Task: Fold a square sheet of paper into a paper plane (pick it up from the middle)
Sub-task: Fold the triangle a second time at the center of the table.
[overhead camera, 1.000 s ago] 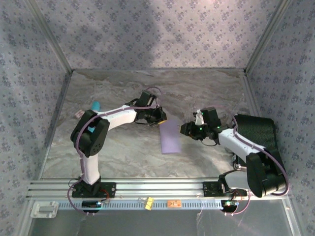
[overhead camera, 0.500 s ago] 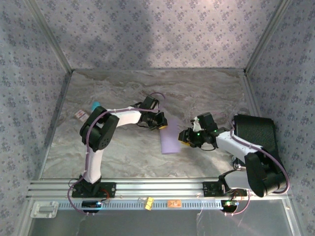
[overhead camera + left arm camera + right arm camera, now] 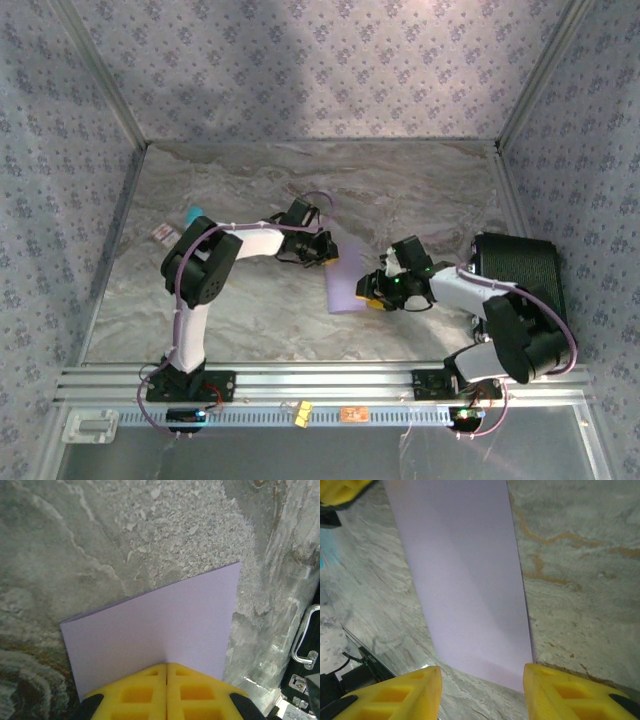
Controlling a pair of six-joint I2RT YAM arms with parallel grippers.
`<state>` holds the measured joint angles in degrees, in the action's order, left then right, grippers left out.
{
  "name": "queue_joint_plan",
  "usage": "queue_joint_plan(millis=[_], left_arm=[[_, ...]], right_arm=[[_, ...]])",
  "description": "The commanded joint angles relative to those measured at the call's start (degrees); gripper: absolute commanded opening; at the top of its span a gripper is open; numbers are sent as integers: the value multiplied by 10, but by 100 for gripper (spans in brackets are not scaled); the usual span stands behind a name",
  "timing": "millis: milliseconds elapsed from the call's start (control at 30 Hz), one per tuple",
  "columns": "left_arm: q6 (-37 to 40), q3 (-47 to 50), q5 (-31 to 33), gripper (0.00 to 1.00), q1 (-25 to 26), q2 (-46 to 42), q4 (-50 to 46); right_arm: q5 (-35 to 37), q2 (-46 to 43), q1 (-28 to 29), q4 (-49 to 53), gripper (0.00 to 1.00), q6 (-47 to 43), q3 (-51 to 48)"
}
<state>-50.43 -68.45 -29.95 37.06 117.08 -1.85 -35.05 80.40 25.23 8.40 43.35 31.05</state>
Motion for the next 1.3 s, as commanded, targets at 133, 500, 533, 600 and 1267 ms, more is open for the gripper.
queue_joint_plan(millis=[133, 500, 533, 600, 1267], left_arm=[[8, 35, 18, 7, -2, 3, -25], [6, 30, 20, 7, -3, 4, -26], [6, 30, 20, 7, -3, 5, -26], [4, 32, 19, 7, -4, 6, -24], [2, 23, 8, 6, -6, 10, -20]], right_arm=[[-3, 9, 4, -10, 48, 7, -5], [24, -36, -2, 45, 49, -2, -8], [17, -31, -2, 40, 49, -2, -9], [3, -17, -2, 28, 49, 2, -12], [-32, 12, 5, -41, 45, 27, -9]])
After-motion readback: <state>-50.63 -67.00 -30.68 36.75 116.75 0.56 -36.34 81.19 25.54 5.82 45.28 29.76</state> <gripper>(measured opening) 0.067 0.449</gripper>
